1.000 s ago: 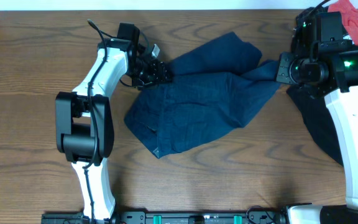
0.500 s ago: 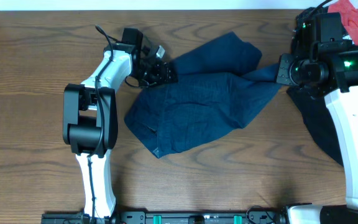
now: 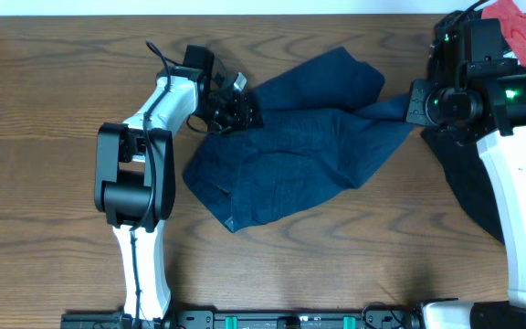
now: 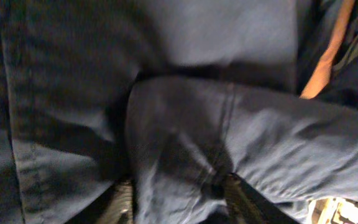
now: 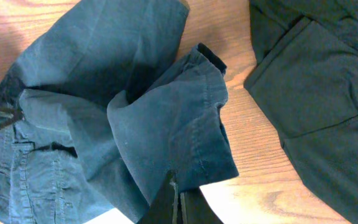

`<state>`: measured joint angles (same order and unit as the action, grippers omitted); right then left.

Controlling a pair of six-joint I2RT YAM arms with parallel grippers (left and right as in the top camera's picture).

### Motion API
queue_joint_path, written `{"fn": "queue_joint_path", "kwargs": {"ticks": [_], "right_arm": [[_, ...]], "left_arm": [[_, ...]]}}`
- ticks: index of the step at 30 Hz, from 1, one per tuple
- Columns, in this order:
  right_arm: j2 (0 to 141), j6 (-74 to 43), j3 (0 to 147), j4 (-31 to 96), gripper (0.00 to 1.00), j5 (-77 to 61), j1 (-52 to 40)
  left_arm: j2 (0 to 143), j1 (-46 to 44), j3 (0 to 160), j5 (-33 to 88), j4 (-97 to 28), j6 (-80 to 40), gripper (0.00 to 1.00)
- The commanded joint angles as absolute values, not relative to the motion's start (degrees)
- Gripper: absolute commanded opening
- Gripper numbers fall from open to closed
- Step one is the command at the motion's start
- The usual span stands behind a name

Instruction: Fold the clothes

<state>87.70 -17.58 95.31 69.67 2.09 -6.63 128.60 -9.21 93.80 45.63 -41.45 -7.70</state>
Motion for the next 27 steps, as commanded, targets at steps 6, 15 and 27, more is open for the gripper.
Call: {"fn": "queue_joint_path", "kwargs": {"ticks": [6, 15, 27], "right_arm": [[87.7, -18.2, 95.9, 70.1, 0.01, 2.1, -7.2], [87.7, -18.2, 95.9, 70.2, 0.01, 4.1, -7.2], [87.6, -18.2, 95.9, 69.9, 0.01, 6.9, -7.1]], "left_arm": [[129.3, -9.3, 92.9, 44.6, -41.5, -4.9, 0.11], [126.8, -8.4, 93.0, 45.2, -44.3, -3.3, 0.06], [97.2, -2.0, 93.0, 48.0, -54.3, -1.0, 0.06]]}}
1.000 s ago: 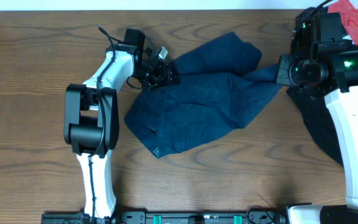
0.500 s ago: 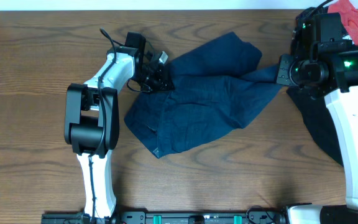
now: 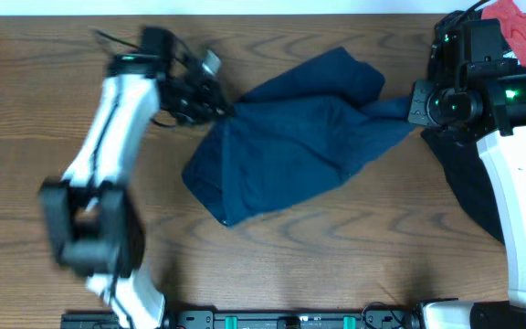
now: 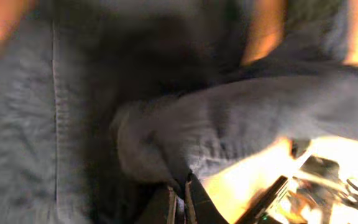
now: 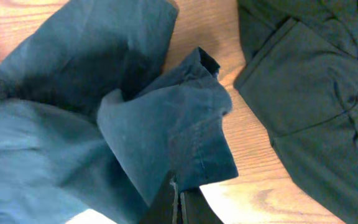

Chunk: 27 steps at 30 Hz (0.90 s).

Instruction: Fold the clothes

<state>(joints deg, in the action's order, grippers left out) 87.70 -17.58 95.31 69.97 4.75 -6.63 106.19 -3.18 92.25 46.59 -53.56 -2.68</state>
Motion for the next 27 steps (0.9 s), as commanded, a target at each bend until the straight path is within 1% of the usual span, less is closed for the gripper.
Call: {"fn": "queue_joint_path", "kwargs": {"ticks": [1, 9, 17, 19, 22, 27], "right_arm": [[87.5, -18.5, 95.9, 69.7, 0.01, 7.7, -7.0], [81.2, -19.6, 97.1, 65.5, 0.01, 8.6, -5.2], [66.8, -19.6, 97.8, 65.5, 0.01, 8.6, -4.4], [64.3, -19.6, 97.8, 65.1, 0.01, 8.8, -4.3], [62.0, -19.2, 97.8, 63.8, 0.01, 8.8, -4.3], [64.0, -19.0, 97.8, 63.0, 0.01, 8.8, -4.4]], "left_arm": [[93.6, -1.7, 93.0, 48.0, -54.4, -1.1, 0.06], [69.7, -1.0, 93.0, 45.0, -56.5, -1.6, 0.06], [52.0, -1.0, 93.8, 43.8, -62.5, -1.7, 0.06], [49.9, -1.0, 93.8, 43.3, -62.5, -1.7, 0.06], [49.3, -1.0, 93.8, 39.3, -62.6, -1.7, 0.06], [55.8, -1.0, 93.8, 37.8, -62.1, -1.5, 0.06]]}}
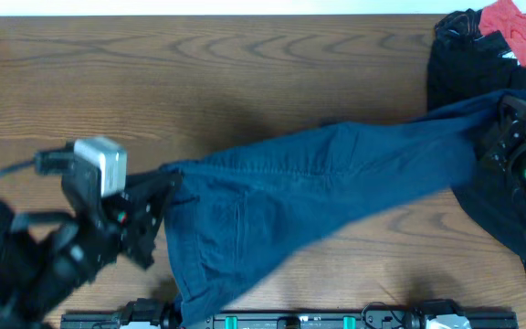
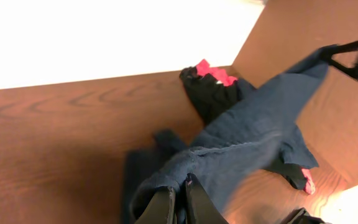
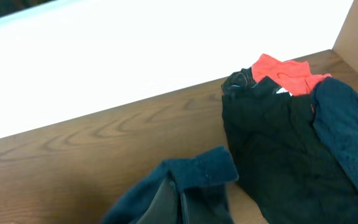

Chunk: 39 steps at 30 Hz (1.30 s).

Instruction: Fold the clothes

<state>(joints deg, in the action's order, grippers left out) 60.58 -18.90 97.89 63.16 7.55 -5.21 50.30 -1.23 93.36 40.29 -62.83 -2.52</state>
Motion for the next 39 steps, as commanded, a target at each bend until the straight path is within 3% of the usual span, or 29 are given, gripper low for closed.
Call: {"fn": "queue_joint_path", "kwargs": {"ticks": [1, 8, 14, 19, 24, 27, 31, 36, 39], "right_arm": [[65.1, -19.0, 97.8, 62.8, 0.01, 8.7, -4.4], [79.4, -16.2, 97.8, 55.8, 0.01, 6.1, -4.4], [94.1, -15.0, 97.8, 34.7, 0.01, 6.0, -4.4], [97.8, -14.3, 97.8, 12.3, 0.01, 10.6, -4.3], [97.0, -13.6, 101.7, 10.9, 0.01, 12.2, -3.0], [97.0, -13.1, 102.8, 18.8, 0.01, 11.9, -2.8], [97.1, -11.3, 102.2, 34.0, 0.00, 13.1, -3.4], [97.7, -11.3, 101.1, 53.6, 0.01, 16.1, -3.3], [97.8, -12.0, 100.2, 64.5, 0.01, 16.5, -2.9]], "left_arm": [[57.8, -1.0, 93.8, 37.8, -61.8, -0.9, 0.06], [75.8, -0.9, 93.8, 32.2, -51.4, 1.7, 0.06], [92.4, -0.9, 93.8, 30.5, -24.5, 0.4, 0.06], [99.7, 1.4, 93.9, 27.6, 2.3, -13.3, 0.06], [100.0, 7.0, 96.5, 34.3, 15.2, -26.5, 0.06], [99.9, 8.8, 96.7, 46.1, 9.7, -27.1, 0.06], [99.9, 8.7, 96.7, 55.8, -17.7, -19.9, 0.06], [99.9, 8.0, 95.7, 50.6, -57.3, 1.7, 0.06], [99.9, 7.9, 93.8, 43.2, -71.3, 7.2, 0.06]]}}
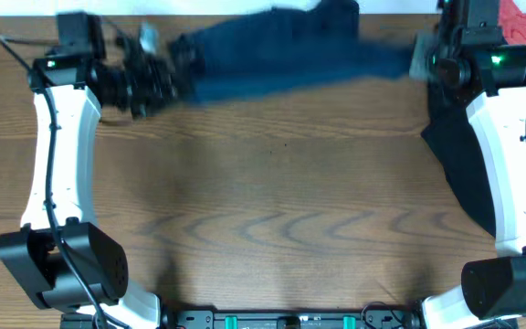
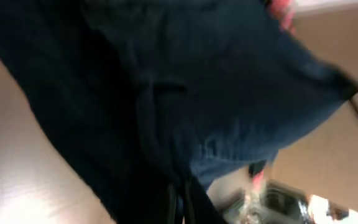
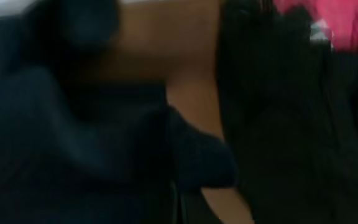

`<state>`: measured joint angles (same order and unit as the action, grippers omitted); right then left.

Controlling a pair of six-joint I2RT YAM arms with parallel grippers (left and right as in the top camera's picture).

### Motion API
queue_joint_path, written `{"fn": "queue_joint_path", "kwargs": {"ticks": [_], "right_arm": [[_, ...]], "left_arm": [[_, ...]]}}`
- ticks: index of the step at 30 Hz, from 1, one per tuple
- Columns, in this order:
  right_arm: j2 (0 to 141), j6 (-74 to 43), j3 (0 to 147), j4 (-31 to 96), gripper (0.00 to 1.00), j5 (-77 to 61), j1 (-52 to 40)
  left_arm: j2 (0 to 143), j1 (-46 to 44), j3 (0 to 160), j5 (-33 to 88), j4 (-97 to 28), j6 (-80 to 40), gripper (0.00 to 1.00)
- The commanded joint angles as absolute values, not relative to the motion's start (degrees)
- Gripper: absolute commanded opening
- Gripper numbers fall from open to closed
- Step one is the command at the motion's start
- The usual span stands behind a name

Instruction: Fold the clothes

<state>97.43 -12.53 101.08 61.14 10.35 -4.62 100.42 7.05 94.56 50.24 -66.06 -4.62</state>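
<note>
A dark blue garment [image 1: 277,50], blurred, is stretched across the far edge of the table between both arms. My left gripper [image 1: 167,78] is shut on its left end at the far left; the cloth [image 2: 185,93] fills the left wrist view above the closed fingers. My right gripper [image 1: 418,57] is shut on its right end at the far right, with the blue fabric [image 3: 104,137] dark and blurred in the right wrist view.
A pile of black clothes [image 1: 468,174] lies along the right side under the right arm, with a red piece at the far right corner. The wooden table [image 1: 272,210] stretches in front of the garment.
Both grippers, then low at the near left and near right with the garment stretched across the table's middle, now hold it stretched along the far edge.
The garment lay crumpled mid-table, each gripper shut on one end. The left gripper then stood further left, pulling it out. Later both arms held it spread diagonally across the near half. Now it spans the far edge, held at both ends.
</note>
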Motion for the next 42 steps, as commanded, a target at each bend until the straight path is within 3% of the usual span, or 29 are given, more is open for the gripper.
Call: {"fn": "queue_joint_path", "kwargs": {"ticks": [1, 8, 14, 19, 28, 31, 32, 38, 42], "right_arm": [[97.8, -12.5, 99.8, 67.9, 0.01, 16.6, -2.6], [97.8, -22.9, 98.5, 88.0, 0.01, 24.4, 0.9], [97.7, -23.0, 97.6, 97.4, 0.01, 22.9, 1.7], [97.6, -17.1, 92.6, 96.5, 0.01, 16.5, 1.4], [97.6, -17.1, 85.2, 87.8, 0.01, 16.7, 1.4], [97.6, -17.1, 85.2, 86.9, 0.01, 16.7, 1.4], [97.6, -17.1, 85.2, 86.7, 0.01, 16.7, 1.4], [97.6, -17.1, 85.2, 84.9, 0.01, 16.5, 1.4], [97.6, -17.1, 85.2, 84.4, 0.01, 16.4, 1.4]], "left_arm": [[99.9, 7.9, 92.9, 42.4, -75.2, 9.2, 0.06], [99.7, 7.9, 84.6, 42.4, -91.5, 17.8, 0.06], [96.6, 7.9, 68.9, 41.5, -88.8, 17.8, 0.06], [91.7, 7.9, 57.6, 41.5, -82.9, 15.7, 0.06], [81.6, 7.9, 56.2, 41.5, -80.3, 11.9, 0.06], [80.1, 7.9, 55.3, 41.5, -80.7, 10.8, 0.28], [79.9, 7.7, 54.7, 41.8, -80.6, 10.3, 0.30], [79.8, 1.7, 48.8, 46.5, -75.2, 8.8, 0.33], [79.9, -2.2, 45.4, 46.4, -62.3, -3.2, 0.33]]}}
